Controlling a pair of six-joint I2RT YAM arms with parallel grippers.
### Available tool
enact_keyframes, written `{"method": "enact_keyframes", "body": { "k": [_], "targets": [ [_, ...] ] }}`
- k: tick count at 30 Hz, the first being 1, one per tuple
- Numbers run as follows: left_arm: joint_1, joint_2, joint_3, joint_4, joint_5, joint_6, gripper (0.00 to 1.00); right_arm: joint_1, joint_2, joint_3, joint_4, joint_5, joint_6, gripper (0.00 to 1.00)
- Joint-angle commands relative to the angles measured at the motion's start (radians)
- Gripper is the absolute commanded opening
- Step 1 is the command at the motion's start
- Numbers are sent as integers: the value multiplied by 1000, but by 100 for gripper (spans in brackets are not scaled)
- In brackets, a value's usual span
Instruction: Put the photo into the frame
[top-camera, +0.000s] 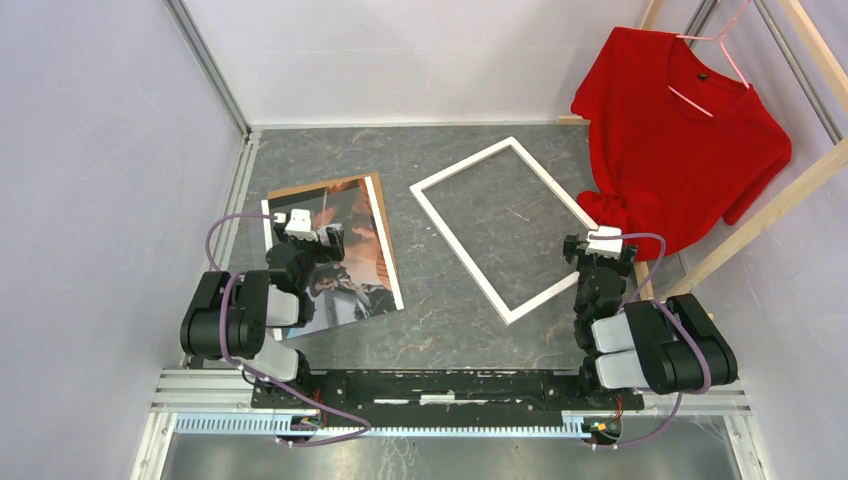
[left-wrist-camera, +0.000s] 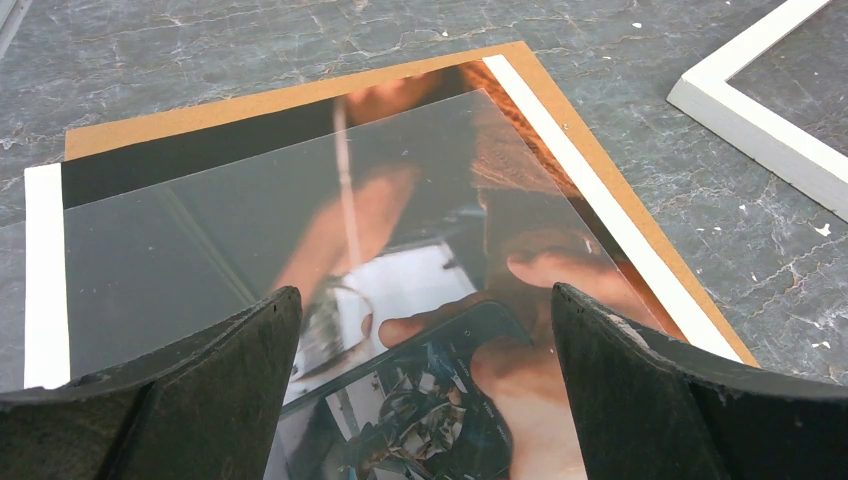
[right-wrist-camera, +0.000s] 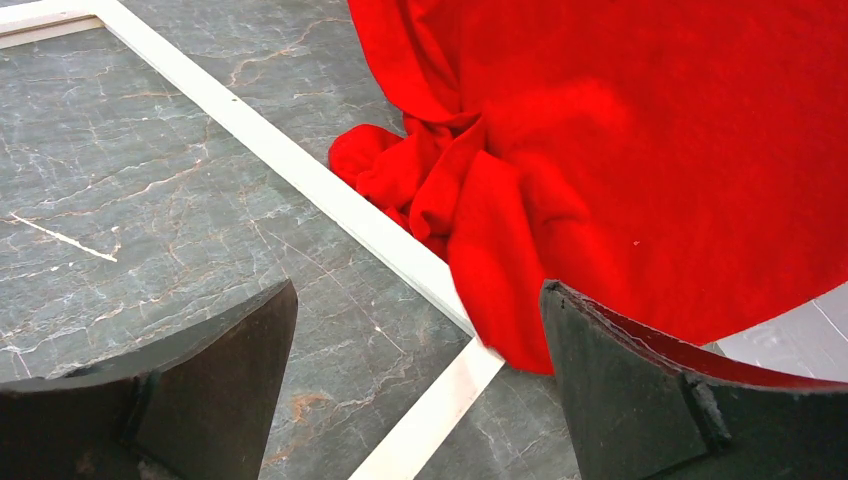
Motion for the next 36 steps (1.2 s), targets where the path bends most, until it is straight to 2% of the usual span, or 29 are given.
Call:
{"method": "enact_keyframes", "body": {
  "k": [1,8,11,13,15,17,18,22,27,30,36],
  "targets": [
    [5,0,12,48,-8,36,100,-3,-1,-95,34,-3,-12,98],
    [6,1,21,34,-12,30,100,-3,-20,-86,37,15,-11,98],
    [29,-31,51,-28,20,17,100,-2,-181,109,-469,55,31,98],
    [37,-66,160,-252,7,16,100,-3,-215,268,-720,71,83,98],
    [40,-61,302,-548,3,21,100,-3,-244,345,-834,145,267,98],
    [41,-40,406,-688,4,52,100,-5,-272,419,-1024,266,533,98],
    [45,-39,433,-725,-6,63,100,-14,-279,452,-1101,244,609,98],
    [67,-79,538,-877,13,63,100,-16,-222,564,-1127,-107,521,98],
    [72,-89,709,-1132,95,53,100,187,-102,681,-1203,-108,448,98],
    [72,-83,806,-1298,130,57,100,274,-21,728,-1214,-206,412,98],
    [73,-120,889,-1462,120,109,100,437,143,824,-1257,-305,360,98]
  ]
}}
